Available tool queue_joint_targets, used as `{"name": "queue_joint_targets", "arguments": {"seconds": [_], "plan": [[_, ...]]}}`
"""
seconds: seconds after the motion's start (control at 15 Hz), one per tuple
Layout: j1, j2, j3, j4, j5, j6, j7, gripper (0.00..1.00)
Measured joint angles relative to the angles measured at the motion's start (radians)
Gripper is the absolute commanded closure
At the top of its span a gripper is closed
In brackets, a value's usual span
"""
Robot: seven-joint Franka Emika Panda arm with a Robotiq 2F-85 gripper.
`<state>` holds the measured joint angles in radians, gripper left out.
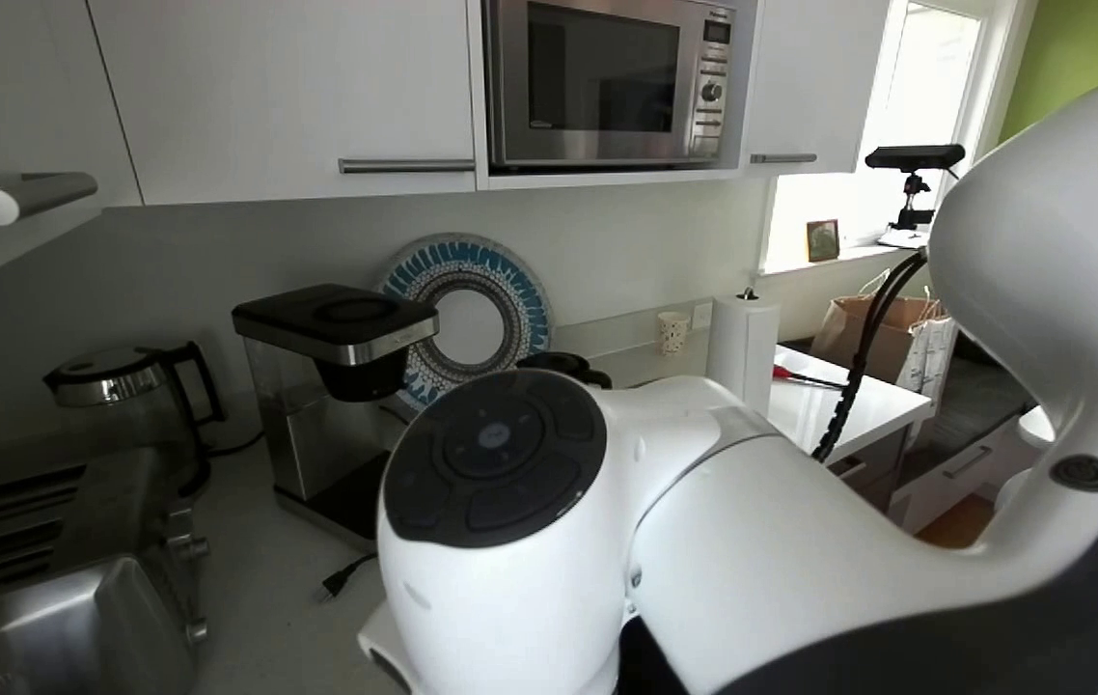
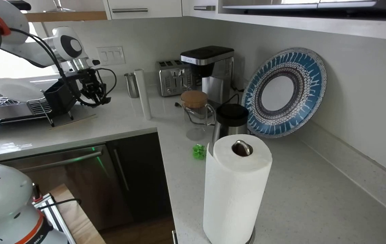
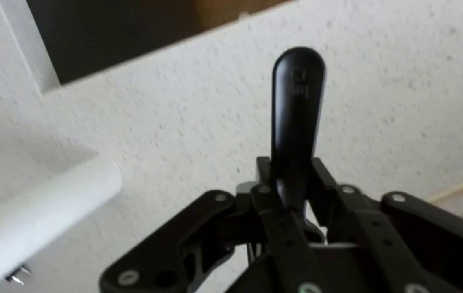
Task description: Put the black ladle on top of the glass jar with a brown lid
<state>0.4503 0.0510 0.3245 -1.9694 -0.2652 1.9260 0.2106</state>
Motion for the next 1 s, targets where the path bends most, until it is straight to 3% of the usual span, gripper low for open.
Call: {"name": "queue_joint_targets", "arguments": {"seconds": [0.4,0.47,0.6,0.67,1.0], "plan": [[-0.055,-0.205,0.0,-0.191,0.07,-0.295,0.087,0.94],[-0.067,-0.246,-0.001,-0.237,0.097,-0.328,0.105,0.75],[-0.087,-0.325,-0.005,-0.327,0.148,-0.35,0.138,0.75],[-0.091,-0.353,-0.007,-0.355,0.158,-0.35,0.142,0.94],[-0.137,-0.334,-0.006,-0.346,0.17,-0.337,0.189,0.94]]}}
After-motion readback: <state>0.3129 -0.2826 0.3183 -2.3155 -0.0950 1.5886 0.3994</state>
